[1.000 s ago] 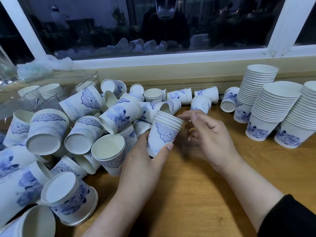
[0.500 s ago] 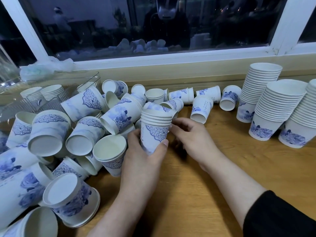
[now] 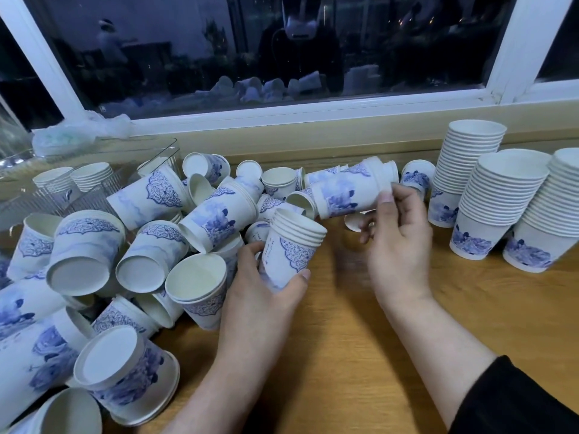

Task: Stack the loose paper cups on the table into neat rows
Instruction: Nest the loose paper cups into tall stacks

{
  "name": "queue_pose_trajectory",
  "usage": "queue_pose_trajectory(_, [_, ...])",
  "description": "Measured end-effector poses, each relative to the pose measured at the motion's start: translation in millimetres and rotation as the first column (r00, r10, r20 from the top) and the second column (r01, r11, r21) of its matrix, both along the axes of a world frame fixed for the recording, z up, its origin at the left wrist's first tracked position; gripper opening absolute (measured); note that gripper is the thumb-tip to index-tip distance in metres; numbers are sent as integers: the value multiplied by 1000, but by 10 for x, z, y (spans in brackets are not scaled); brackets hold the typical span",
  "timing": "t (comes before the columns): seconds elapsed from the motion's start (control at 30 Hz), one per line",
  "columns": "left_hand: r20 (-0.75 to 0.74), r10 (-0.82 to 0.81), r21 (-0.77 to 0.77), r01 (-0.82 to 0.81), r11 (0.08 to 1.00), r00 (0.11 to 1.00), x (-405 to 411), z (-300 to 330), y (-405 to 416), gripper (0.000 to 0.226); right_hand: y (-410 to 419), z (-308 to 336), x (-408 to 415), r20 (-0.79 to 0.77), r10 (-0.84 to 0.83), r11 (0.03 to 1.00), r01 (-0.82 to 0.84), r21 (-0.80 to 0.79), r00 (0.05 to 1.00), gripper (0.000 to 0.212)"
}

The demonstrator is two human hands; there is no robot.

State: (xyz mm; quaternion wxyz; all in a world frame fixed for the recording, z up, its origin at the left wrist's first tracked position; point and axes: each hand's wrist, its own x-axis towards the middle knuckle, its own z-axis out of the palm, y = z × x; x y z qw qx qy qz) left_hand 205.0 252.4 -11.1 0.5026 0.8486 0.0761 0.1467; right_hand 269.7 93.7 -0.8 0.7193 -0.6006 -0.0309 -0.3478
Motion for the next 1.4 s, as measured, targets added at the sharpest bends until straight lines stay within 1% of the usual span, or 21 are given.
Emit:
queue_pose_trajectory(0.07, [-7, -4, 26, 4, 1000, 1000, -4, 4, -7, 52, -56, 45, -39, 55, 22, 999, -20, -29, 998, 14])
queue_pose_trajectory(0.13, [0, -11, 60, 11, 998, 1000, -3, -5, -12, 51, -98, 44, -67, 74, 68, 987, -56, -152, 995, 14])
queue_pose_trajectory(0.23, [17, -21, 97, 19, 995, 1000, 10, -24, -15, 52, -47, 11, -122, 24, 203, 906, -179, -383, 979, 17])
queue_pose_trajectory(0.3, [21, -16, 101, 14, 995, 1000, 18, -30, -10, 53, 6, -3, -143, 16, 290, 852, -251, -459, 957, 21])
queue_pose_trajectory(0.33, [20, -14, 96, 12, 995, 1000, 21, -32, -9, 53, 1, -21, -126, 20, 275, 860, -237, -452, 961, 24])
queue_pose_trajectory(0.37, [20, -15, 88, 13, 996, 1000, 22, -34, -11, 53, -27, -43, -87, 17, 215, 888, -189, -418, 976, 26])
queue_pose_trajectory(0.43, [12, -32, 71, 31, 997, 999, 24, -39, -28, 53, -154, -104, 48, -38, 10, 931, -23, -364, 999, 22])
queue_pose_trajectory(0.47, [1, -46, 67, 46, 997, 999, 28, -41, -45, 53, -237, -146, 129, -95, -86, 923, 43, -381, 992, 17])
queue_pose_trajectory(0.5, [-8, -60, 67, 60, 996, 998, 37, -43, -65, 53, -318, -189, 206, -165, -155, 902, 71, -425, 974, 16])
queue_pose_trajectory(0.53, [-12, -69, 70, 70, 995, 998, 47, -46, -84, 54, -391, -234, 283, -229, -198, 872, 65, -485, 953, 22])
queue_pose_trajectory(0.6, [-14, -73, 82, 74, 994, 997, 75, -56, -107, 55, -492, -304, 423, -295, -246, 817, 34, -575, 923, 40])
queue_pose_trajectory(0.7, [-20, -65, 79, 67, 995, 998, 104, -76, -102, 54, -533, -316, 591, -302, -251, 790, 14, -613, 920, 49])
queue_pose_trajectory(0.87, [-25, -64, 99, 66, 993, 998, 148, -89, -88, 55, -576, -272, 852, -315, -262, 797, 21, -604, 912, 49])
queue_pose_trajectory(1.03, [-23, -57, 118, 60, 991, 998, 164, -103, -75, 53, -551, -254, 981, -378, -200, 818, -59, -573, 904, 53])
queue_pose_trajectory(1.13, [-25, -59, 136, 62, 989, 998, 158, -97, -77, 52, -548, -242, 960, -371, -189, 836, -49, -547, 909, 47])
queue_pose_trajectory(1.2, [-23, -61, 149, 64, 987, 998, 151, -93, -75, 52, -549, -241, 921, -363, -138, 887, -49, -460, 922, 36])
queue_pose_trajectory(1.3, [-32, -54, 168, 59, 984, 998, 137, -81, -69, 52, -530, -195, 823, -261, -110, 938, 13, -347, 959, 14])
queue_pose_trajectory(1.33, [-38, -49, 180, 56, 982, 998, 133, -72, -70, 51, -510, -159, 769, -208, -115, 953, 48, -301, 971, 12])
queue_pose_trajectory(1.4, [-54, -44, 204, 54, 977, 998, 125, -52, -74, 49, -445, -84, 627, -110, -108, 978, 86, -190, 988, 17])
